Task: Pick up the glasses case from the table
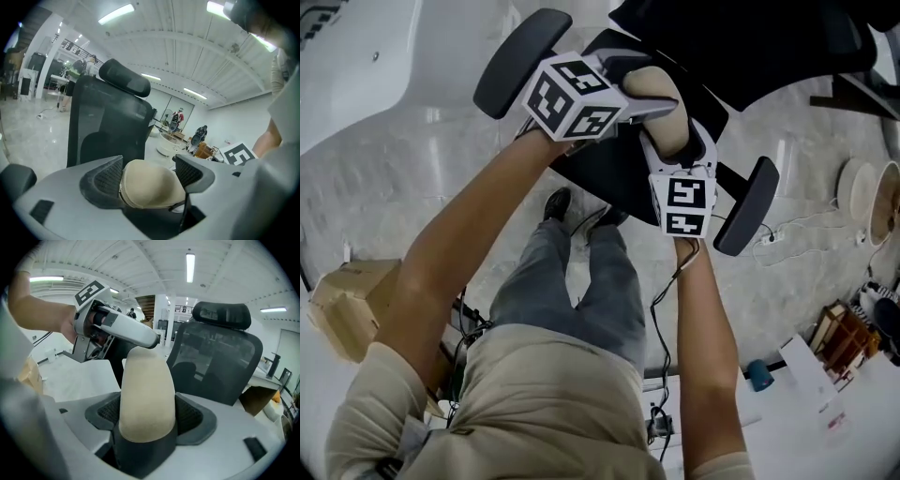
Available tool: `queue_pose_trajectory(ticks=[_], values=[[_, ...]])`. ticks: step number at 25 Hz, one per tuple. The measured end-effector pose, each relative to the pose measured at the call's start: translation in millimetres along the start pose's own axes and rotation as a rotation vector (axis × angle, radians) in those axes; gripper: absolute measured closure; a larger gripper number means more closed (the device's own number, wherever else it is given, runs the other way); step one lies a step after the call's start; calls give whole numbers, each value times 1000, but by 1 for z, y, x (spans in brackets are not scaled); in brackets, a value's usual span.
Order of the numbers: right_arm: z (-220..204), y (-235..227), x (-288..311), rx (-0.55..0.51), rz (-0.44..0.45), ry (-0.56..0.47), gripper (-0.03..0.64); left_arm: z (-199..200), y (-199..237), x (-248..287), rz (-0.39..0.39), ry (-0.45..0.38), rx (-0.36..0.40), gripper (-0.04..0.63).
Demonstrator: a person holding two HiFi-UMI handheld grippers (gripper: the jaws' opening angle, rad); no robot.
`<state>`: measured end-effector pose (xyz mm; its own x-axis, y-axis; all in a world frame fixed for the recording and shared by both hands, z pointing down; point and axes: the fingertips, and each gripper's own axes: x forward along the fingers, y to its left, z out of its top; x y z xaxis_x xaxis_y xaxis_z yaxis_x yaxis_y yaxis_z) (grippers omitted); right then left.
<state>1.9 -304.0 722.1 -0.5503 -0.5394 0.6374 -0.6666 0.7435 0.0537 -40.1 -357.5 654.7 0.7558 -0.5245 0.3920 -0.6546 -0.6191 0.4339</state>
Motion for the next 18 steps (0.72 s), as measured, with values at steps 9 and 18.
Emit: queue_pose_trajectory(ticks=[9, 18], values=[[85, -24, -75, -45, -84, -125, 278, 102, -65, -34, -33, -93, 135, 242], [156, -26, -155, -70, -148, -219, 279, 180, -135, -80, -61, -179, 256, 242]])
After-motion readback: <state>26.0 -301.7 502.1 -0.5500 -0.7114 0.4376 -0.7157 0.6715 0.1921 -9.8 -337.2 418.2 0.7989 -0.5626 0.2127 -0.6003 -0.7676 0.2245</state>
